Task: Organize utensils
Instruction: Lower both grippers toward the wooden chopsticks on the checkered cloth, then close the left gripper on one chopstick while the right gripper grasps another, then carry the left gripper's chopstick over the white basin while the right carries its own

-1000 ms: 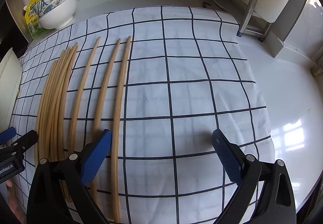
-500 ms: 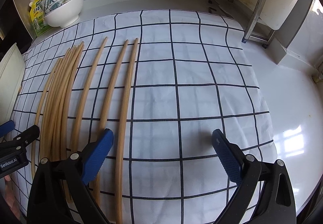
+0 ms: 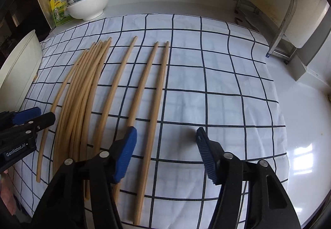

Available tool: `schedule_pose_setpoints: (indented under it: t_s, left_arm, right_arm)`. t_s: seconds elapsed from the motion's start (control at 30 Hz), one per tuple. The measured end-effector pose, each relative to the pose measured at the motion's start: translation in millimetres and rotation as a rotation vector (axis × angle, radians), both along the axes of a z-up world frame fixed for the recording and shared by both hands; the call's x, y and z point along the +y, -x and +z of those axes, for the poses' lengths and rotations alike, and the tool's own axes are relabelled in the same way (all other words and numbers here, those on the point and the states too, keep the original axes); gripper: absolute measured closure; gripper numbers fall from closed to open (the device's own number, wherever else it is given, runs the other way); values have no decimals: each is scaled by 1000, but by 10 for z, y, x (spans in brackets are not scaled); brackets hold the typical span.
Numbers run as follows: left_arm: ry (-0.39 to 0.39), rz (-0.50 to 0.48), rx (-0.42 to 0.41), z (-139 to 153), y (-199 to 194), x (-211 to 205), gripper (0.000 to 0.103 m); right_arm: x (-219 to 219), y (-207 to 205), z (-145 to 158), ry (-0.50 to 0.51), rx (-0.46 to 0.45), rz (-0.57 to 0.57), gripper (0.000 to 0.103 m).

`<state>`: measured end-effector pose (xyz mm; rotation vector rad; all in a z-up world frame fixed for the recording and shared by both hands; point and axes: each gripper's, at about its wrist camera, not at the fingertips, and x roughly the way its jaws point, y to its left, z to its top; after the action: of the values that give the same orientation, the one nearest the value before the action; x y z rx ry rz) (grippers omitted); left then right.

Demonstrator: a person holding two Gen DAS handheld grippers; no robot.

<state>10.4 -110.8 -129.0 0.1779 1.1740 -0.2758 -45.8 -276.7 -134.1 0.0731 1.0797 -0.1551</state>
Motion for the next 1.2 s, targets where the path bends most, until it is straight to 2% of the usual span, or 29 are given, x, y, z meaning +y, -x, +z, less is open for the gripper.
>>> schedule_pose_setpoints:
  t_s: [0.07, 0.1, 0.13, 0.2, 0.43, 0.7, 0.77, 0.9, 1.07, 1.2]
  left_arm:
    - [5, -12, 5, 5, -4, -27, 85]
    - [9, -16, 10, 7, -11, -36, 92]
    - [18, -19, 17, 10, -15, -31, 95]
    - [28, -19, 24, 8, -21, 4, 96]
    - [64, -29, 31, 93, -29, 61, 96]
    - [141, -25, -48, 602, -40, 272, 96]
    - [158, -6, -75, 760, -82, 427, 96]
    - [140, 63, -127, 981, -223, 832, 96]
    - [119, 162, -180, 1156, -407, 1493, 96]
    - [88, 220, -197, 1179, -571, 2015, 96]
  right_arm:
    - [21, -2, 12, -4, 3, 15, 61]
    - [35, -5, 20, -4, 6, 18, 74]
    - [39, -7, 26, -5, 9, 18, 84]
    - [41, -22, 32, -3, 19, 20, 96]
    - [-5, -7, 85, -75, 15, -2, 97]
    - [215, -50, 624, -116, -69, 25, 97]
    - [382, -117, 796, -121, -104, 56, 97]
    - [823, -353, 1044, -137, -158, 137, 97]
    - [1432, -737, 1125, -185, -174, 253, 97]
    - [1922, -1044, 1101, -218, -166, 338, 97]
